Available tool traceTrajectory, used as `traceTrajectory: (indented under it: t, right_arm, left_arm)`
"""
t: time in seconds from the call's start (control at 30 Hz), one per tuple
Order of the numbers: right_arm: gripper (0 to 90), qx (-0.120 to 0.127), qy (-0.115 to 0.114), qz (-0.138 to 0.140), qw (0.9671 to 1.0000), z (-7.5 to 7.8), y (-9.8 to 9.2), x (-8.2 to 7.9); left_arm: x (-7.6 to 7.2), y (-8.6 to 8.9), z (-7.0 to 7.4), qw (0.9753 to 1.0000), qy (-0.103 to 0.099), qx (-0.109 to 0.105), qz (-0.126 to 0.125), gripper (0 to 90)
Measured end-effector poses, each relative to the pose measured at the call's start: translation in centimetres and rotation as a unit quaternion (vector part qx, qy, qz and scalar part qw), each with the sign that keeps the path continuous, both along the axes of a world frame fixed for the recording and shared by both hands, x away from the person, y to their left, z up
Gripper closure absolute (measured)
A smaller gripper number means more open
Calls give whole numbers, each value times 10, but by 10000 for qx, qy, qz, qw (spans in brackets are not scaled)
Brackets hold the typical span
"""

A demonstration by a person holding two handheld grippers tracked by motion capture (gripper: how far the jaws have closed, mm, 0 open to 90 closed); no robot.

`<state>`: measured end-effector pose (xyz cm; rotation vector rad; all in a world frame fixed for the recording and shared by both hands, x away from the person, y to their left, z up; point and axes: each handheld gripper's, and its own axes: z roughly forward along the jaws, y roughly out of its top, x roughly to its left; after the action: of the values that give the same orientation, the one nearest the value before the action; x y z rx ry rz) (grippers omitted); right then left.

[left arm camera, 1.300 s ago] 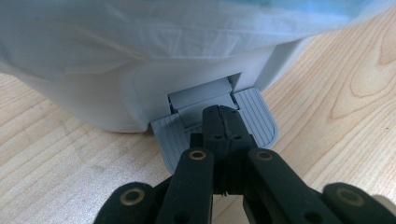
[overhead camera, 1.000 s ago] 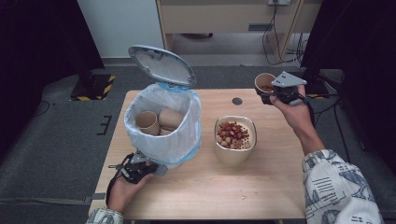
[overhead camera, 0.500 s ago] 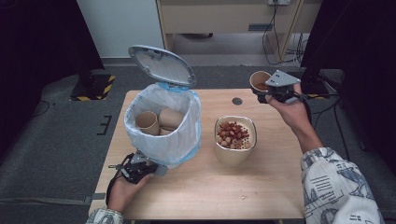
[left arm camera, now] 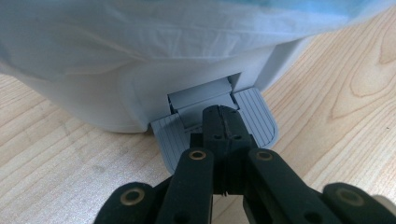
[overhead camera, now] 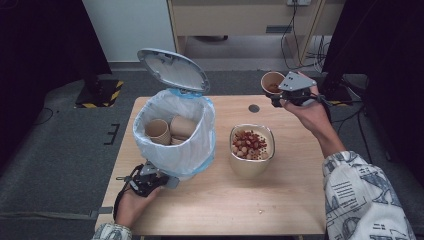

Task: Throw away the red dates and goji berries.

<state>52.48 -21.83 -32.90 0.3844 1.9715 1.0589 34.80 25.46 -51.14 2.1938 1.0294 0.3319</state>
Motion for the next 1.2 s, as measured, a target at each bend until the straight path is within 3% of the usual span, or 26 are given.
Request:
traceTrajectory:
  t: [0.2, 0.47, 1.2]
  right_arm:
    - [322, 6, -266, 319, 9991, 1, -1, -2]
    - [322, -143, -492, 429, 9978, -3, -10, -13]
    - [316, -590, -641, 700, 9937, -7, 5, -18]
  left_arm:
    - [0, 0, 0, 10000, 5, -24, 9, 900]
    - [0, 0, 0, 10000, 1, -13, 16, 900]
    - [0, 0, 0, 10000, -3, -12, 14, 900]
